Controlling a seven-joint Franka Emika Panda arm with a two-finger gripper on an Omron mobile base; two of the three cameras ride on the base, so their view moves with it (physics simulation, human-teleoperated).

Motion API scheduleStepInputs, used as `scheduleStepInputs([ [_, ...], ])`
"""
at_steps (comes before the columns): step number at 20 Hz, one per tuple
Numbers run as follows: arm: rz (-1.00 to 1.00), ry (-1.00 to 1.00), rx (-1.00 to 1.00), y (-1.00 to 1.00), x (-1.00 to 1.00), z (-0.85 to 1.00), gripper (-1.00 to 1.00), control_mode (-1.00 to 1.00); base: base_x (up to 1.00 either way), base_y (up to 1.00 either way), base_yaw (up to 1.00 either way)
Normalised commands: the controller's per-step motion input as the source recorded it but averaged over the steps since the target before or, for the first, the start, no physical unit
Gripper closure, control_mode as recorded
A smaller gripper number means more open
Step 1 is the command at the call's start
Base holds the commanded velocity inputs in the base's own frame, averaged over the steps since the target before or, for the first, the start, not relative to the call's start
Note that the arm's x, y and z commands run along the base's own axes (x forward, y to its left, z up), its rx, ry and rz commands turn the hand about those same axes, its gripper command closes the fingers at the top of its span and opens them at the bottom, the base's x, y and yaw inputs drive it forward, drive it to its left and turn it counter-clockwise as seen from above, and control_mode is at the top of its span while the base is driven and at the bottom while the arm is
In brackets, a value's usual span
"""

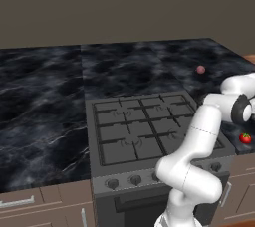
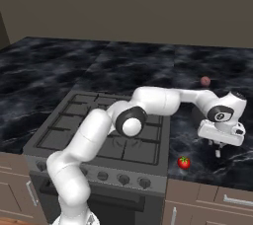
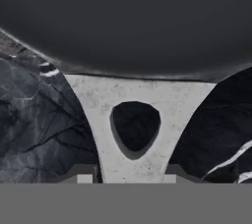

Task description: Place the pan on the rear right burner on the stove. Then place the tomato and the onion in the pan and turn on the rear right burner.

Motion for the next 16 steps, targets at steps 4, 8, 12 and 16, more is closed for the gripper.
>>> scheduleStepInputs([
  [4,0.02,-0.07,-0.07,0.42,-0.01,0.34,1.0,-1.0,0.0,0.0,0.0],
  [8,0.05,-0.06,-0.1,0.62,0.0,0.24,1.0,-1.0,0.0,0.0,0.0],
  [12,0.07,-0.07,-0.12,0.67,0.0,0.22,1.0,-1.0,0.0,0.0,0.0],
  [16,0.09,-0.02,-0.11,0.72,0.0,0.15,1.0,-1.0,0.0,0.0,0.0],
])
